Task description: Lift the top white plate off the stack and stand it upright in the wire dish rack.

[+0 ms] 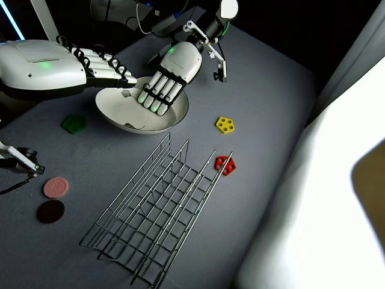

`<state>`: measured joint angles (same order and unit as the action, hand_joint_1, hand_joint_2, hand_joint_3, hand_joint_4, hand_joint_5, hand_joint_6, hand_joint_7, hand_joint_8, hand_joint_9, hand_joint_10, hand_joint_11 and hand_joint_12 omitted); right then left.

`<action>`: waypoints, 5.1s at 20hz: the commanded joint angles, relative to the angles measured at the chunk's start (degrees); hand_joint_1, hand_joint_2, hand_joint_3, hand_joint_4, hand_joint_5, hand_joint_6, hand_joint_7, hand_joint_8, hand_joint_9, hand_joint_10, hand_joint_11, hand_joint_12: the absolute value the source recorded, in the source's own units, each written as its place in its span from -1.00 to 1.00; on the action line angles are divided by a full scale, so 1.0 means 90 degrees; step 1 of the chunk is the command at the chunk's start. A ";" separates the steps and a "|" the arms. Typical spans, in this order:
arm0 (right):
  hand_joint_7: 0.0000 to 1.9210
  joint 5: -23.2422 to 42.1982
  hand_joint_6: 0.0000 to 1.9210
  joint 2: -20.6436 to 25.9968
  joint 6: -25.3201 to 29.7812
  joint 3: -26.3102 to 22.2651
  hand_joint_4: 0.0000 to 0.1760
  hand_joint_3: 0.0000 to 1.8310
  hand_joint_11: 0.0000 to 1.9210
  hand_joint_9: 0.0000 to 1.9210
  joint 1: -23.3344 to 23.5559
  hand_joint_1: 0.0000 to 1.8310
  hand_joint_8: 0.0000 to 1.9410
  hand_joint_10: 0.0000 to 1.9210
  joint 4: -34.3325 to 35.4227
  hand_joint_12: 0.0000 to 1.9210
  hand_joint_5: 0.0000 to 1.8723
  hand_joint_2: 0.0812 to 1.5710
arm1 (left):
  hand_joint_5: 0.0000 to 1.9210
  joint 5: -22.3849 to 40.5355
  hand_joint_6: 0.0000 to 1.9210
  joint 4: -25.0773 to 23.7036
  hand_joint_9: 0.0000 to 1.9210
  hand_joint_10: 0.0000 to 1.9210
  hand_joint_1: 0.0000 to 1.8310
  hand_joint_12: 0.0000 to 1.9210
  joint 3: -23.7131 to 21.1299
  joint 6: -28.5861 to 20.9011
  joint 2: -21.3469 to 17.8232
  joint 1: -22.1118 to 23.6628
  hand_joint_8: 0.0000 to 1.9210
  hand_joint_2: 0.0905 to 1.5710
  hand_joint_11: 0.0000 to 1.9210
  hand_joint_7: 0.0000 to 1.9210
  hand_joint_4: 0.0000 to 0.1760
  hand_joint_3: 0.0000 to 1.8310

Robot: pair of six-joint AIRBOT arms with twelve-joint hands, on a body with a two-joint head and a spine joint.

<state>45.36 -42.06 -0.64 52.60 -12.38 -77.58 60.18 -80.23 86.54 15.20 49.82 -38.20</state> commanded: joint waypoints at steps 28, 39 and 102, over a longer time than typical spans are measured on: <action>-0.83 -0.0424 -0.99 -0.0985 -0.0743 0.0522 -1.00 -1.00 -0.78 -0.83 -0.0638 0.26 -0.99 -0.99 0.0990 -0.98 -0.75 0.15 | -0.91 -0.0045 -0.99 0.0151 -0.87 -1.00 -0.84 -0.99 0.0168 -0.0013 0.0207 0.0045 -1.00 0.15 -0.84 -0.88 -1.00 -1.00; -0.86 -0.0428 -0.99 -0.1284 -0.0745 0.0618 -1.00 -1.00 -0.75 -0.82 -0.0686 0.22 -0.99 -0.99 0.1282 -0.97 -0.78 0.15 | -0.90 -0.0045 -0.99 0.0171 -0.86 -0.99 -0.87 -0.99 0.0216 -0.0019 0.0219 0.0045 -0.99 0.16 -0.85 -0.87 -1.00 -1.00; 0.08 -0.0477 0.17 -0.1745 -0.0864 0.0141 -1.00 -1.00 0.26 0.07 -0.0220 0.51 -0.21 0.00 0.2394 -0.51 -0.01 0.35 | -0.94 0.1197 -1.00 0.2527 -0.91 -1.00 -0.90 -1.00 0.0964 -0.0662 -0.0656 0.0213 -1.00 0.16 -0.90 -0.91 -1.00 -1.00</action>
<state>36.12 -58.41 -8.69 54.19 -15.11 -59.40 66.81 -62.52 95.22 9.23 44.47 -37.39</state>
